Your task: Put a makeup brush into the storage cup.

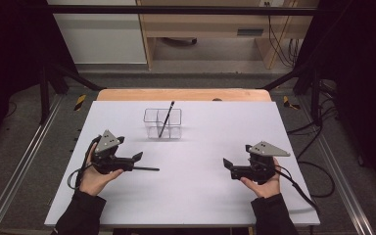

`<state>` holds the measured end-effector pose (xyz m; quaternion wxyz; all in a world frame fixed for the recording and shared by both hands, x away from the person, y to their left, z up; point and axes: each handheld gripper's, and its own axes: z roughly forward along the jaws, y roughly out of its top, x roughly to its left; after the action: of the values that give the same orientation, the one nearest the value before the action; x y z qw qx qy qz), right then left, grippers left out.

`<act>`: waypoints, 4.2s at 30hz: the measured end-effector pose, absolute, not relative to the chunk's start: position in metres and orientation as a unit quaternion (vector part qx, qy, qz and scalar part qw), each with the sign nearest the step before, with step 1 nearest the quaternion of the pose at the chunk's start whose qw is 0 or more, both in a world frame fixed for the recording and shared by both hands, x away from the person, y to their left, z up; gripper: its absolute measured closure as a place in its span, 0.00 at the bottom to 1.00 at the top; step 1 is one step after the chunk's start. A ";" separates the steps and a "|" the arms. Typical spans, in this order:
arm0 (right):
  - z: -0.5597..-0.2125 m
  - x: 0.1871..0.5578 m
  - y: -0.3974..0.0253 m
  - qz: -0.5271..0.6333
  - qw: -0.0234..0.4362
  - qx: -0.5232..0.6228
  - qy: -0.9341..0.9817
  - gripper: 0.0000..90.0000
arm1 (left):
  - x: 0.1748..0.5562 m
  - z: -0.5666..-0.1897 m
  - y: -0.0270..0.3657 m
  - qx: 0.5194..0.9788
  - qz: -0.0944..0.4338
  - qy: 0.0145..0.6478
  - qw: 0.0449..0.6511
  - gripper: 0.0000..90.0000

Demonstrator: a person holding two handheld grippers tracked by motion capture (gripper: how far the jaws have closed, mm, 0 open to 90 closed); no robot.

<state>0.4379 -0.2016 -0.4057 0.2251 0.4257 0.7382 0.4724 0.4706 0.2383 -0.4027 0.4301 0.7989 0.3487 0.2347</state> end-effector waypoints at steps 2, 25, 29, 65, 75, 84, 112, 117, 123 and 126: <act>-0.405 0.438 -0.202 0.473 0.225 0.425 0.738 0.07 | 0.470 -0.405 0.239 0.806 0.232 0.346 0.420 0.11; -0.409 0.439 -0.198 0.466 0.214 0.423 0.747 0.07 | 0.474 -0.430 0.242 0.856 0.206 0.311 0.357 0.15; -0.410 0.439 -0.198 0.463 0.214 0.423 0.749 0.07 | 0.475 -0.432 0.240 0.865 0.201 0.304 0.346 0.16; -0.414 0.440 -0.194 0.457 0.208 0.420 0.756 0.07 | 0.489 -0.459 0.222 0.908 0.161 0.272 0.274 0.54; -0.417 0.440 -0.191 0.455 0.205 0.420 0.758 0.07 | 0.491 -0.462 0.219 0.912 0.143 0.276 0.269 0.66; -0.416 0.440 -0.192 0.455 0.205 0.421 0.758 0.07 | 0.492 -0.462 0.221 0.910 0.122 0.288 0.271 0.73; -0.416 0.440 -0.192 0.455 0.205 0.420 0.758 0.07 | 0.482 -0.457 0.217 0.914 0.092 0.305 0.252 0.87; -0.414 0.439 -0.194 0.458 0.207 0.420 0.756 0.07 | 0.480 -0.456 0.216 0.915 0.091 0.305 0.249 0.89; -0.415 0.439 -0.193 0.456 0.208 0.419 0.757 0.07 | 0.477 -0.455 0.214 0.916 0.085 0.307 0.243 0.90; -0.414 0.439 -0.194 0.456 0.209 0.419 0.756 0.07 | 0.476 -0.454 0.213 0.915 0.083 0.311 0.243 0.91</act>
<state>0.4385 -0.1939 -0.4144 0.2091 0.4193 0.7565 0.4563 0.4763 0.2126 -0.4545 0.2432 0.9152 0.3105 0.0827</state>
